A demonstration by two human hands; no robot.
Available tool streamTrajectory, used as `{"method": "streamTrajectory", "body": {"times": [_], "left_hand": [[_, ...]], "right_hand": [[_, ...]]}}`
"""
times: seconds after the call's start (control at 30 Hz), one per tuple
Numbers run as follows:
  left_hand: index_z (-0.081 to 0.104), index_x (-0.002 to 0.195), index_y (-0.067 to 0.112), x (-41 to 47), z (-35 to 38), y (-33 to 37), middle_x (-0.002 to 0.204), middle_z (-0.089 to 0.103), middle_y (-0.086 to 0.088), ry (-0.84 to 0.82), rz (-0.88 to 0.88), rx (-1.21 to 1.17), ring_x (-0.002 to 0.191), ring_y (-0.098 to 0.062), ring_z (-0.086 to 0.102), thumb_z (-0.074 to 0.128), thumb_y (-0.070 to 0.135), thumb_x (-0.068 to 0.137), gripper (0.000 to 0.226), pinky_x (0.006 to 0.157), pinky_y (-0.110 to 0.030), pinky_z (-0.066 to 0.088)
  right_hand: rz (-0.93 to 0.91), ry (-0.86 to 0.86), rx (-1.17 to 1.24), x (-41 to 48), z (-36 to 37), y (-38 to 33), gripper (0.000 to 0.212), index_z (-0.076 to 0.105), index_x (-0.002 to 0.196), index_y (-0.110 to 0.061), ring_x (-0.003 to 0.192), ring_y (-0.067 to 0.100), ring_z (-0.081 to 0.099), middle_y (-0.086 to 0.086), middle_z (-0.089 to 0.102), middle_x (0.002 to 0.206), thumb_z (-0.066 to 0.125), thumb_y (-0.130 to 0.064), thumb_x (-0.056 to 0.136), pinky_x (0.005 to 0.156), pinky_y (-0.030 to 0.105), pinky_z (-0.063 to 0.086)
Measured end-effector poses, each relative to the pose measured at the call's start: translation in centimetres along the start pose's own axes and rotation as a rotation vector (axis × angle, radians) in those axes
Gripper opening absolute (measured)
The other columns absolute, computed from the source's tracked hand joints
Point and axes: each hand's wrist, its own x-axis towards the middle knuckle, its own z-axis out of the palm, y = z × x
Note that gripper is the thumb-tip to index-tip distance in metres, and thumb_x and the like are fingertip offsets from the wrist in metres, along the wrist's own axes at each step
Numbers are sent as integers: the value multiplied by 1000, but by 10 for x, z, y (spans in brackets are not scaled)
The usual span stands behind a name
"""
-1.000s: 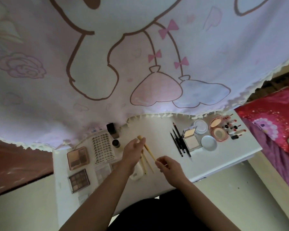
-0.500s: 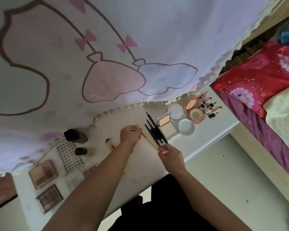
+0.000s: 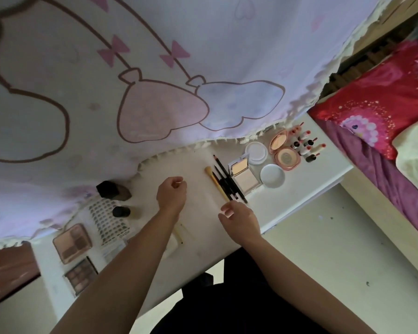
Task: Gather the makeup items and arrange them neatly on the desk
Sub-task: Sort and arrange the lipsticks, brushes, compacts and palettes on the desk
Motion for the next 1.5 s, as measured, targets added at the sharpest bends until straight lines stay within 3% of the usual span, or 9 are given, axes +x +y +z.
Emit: {"method": "streamTrajectory", "body": {"times": [0.23, 0.4, 0.63, 0.83, 1.0, 1.1, 1.27, 1.37, 1.5], "left_hand": [[64, 113, 17, -19, -47, -43, 107, 66, 0, 1, -57, 29, 95, -21, 62, 58, 24, 92, 22, 85, -37, 52], [60, 107, 23, -25, -57, -55, 110, 63, 1, -19, -48, 46, 100, -19, 58, 56, 27, 96, 13, 94, -37, 50], [52, 133, 16, -23, -53, -52, 122, 60, -3, -55, -83, 68, 106, -24, 61, 58, 29, 94, 41, 98, -41, 50], [58, 122, 16, -14, -31, -46, 112, 68, -7, -77, -155, 116, 97, -25, 67, 58, 40, 84, 45, 90, -43, 56], [52, 128, 4, -15, -9, -30, 98, 68, -14, -191, -283, -154, 90, -22, 71, 57, 5, 91, 37, 87, -37, 58], [52, 127, 3, -17, 1, -22, 98, 67, -15, -204, -300, -213, 91, -23, 70, 54, 1, 93, 34, 87, -36, 59], [58, 121, 14, -22, -12, -19, 107, 68, -7, -8, -78, 155, 84, -21, 63, 53, 15, 91, 30, 68, -31, 52], [51, 121, 13, -21, -28, -27, 123, 54, -9, 116, -64, 349, 90, -26, 55, 56, 19, 90, 32, 74, -31, 40], [38, 120, 8, -16, -37, -42, 126, 53, -14, 82, -180, 395, 108, -35, 57, 59, 24, 87, 43, 87, -41, 50]], "right_hand": [[-117, -185, -155, -17, 45, -31, 26, 62, 115, -27, 100, 16, 62, -6, 62, 108, 60, -37, 91, 88, 31, 49], [-149, -190, -264, -23, 64, -39, 26, 65, 110, -22, 101, 24, 60, 1, 58, 111, 58, -40, 92, 89, 35, 48], [-122, -168, -232, -26, 61, -34, 26, 64, 107, -12, 100, 25, 59, 5, 56, 110, 45, -28, 101, 85, 32, 43], [-90, -137, -222, -20, 49, -21, 21, 64, 105, -14, 99, 24, 60, 4, 59, 108, 51, -29, 97, 84, 32, 45], [-125, -101, -251, -13, 45, -20, 28, 62, 108, -13, 100, 27, 61, 5, 60, 109, 49, -36, 98, 85, 35, 46], [-99, -99, -213, -11, 43, -19, 38, 58, 113, -15, 101, 23, 59, 1, 56, 111, 56, -48, 93, 87, 35, 46], [-66, -49, -212, -4, 45, -23, 24, 62, 102, -11, 93, 26, 62, 6, 62, 102, 52, -32, 95, 83, 36, 51], [-47, -7, -196, 1, 44, -28, 24, 66, 97, -8, 87, 26, 62, 7, 65, 96, 50, -27, 95, 76, 36, 52], [2, 86, -213, 14, 33, -28, 24, 68, 99, -5, 88, 32, 65, 12, 66, 98, 48, -19, 97, 72, 35, 50]]}}
